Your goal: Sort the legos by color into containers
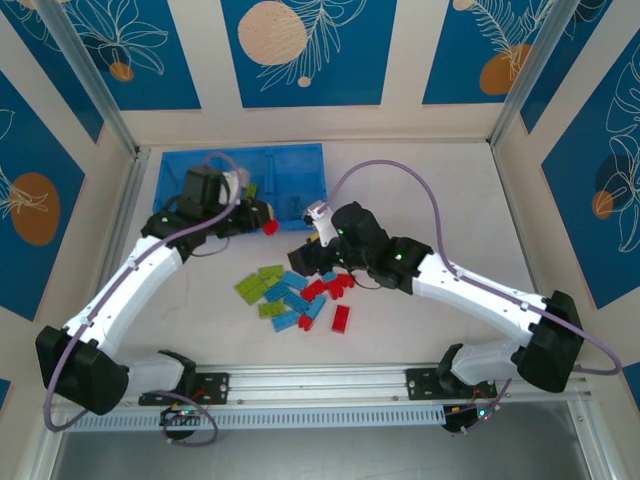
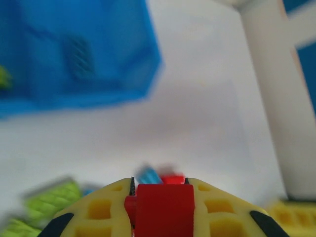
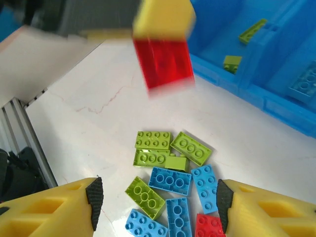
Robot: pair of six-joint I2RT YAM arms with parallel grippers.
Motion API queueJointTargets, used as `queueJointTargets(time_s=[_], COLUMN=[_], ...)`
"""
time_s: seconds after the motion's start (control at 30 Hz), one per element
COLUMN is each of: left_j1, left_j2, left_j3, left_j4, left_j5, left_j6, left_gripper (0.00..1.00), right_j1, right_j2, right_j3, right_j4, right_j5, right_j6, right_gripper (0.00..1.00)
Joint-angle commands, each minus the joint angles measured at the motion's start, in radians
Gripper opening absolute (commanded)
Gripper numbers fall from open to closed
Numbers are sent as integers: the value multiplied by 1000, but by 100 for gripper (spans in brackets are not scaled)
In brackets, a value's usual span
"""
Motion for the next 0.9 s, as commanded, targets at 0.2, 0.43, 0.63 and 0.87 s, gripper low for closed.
queueJointTargets(time_s=[0.2, 0.43, 0.63, 0.87], left_j1=[357, 441, 443, 392], left_j2=[299, 571, 533, 305], left_j3=[233, 441, 416, 315], left_j4=[2, -70, -52, -73], left_j5=[-294, -277, -315, -214], left_j6=[23, 46, 41, 36], left_gripper=[0, 15, 51, 56], right_j1=[-80, -142, -192, -119], right_j2=[-65, -90, -105, 23], right_j3=[-46, -74, -111, -56], right_j4=[-87, -189, -231, -258], right_j5=[106, 122, 92, 78], right_j6=[135, 212, 267, 153], right_gripper=[66, 66, 67, 69])
